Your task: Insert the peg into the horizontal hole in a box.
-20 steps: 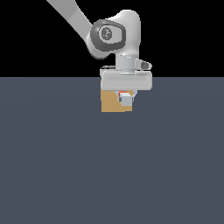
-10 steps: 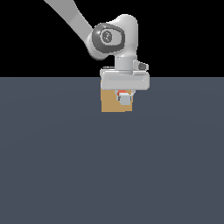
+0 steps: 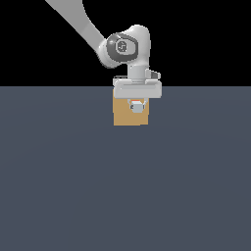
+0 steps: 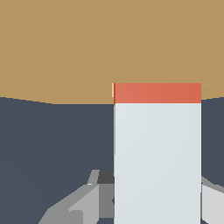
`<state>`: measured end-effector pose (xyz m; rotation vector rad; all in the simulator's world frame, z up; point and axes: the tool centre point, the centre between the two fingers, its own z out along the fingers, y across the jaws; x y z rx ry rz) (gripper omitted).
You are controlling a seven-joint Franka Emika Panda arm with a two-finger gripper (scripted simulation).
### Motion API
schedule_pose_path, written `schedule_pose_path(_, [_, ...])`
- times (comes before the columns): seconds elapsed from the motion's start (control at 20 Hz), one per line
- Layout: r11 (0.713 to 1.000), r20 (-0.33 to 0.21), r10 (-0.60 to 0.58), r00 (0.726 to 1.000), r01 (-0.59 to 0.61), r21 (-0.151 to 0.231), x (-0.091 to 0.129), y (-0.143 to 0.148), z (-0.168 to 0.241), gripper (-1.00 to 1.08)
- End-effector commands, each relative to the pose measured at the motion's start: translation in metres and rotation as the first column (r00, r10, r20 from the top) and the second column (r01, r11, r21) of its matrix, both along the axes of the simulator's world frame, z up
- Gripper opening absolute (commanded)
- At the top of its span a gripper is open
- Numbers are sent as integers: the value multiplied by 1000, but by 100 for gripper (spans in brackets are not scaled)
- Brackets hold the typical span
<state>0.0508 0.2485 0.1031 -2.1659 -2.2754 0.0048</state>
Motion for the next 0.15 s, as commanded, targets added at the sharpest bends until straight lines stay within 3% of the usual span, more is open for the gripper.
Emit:
schedule_pose_path(0.0, [1000, 3, 1, 1000, -1, 2, 1, 7, 1, -100])
schedule_pose_path(0.1, [1000, 3, 1, 1000, -1, 2, 2, 7, 1, -100])
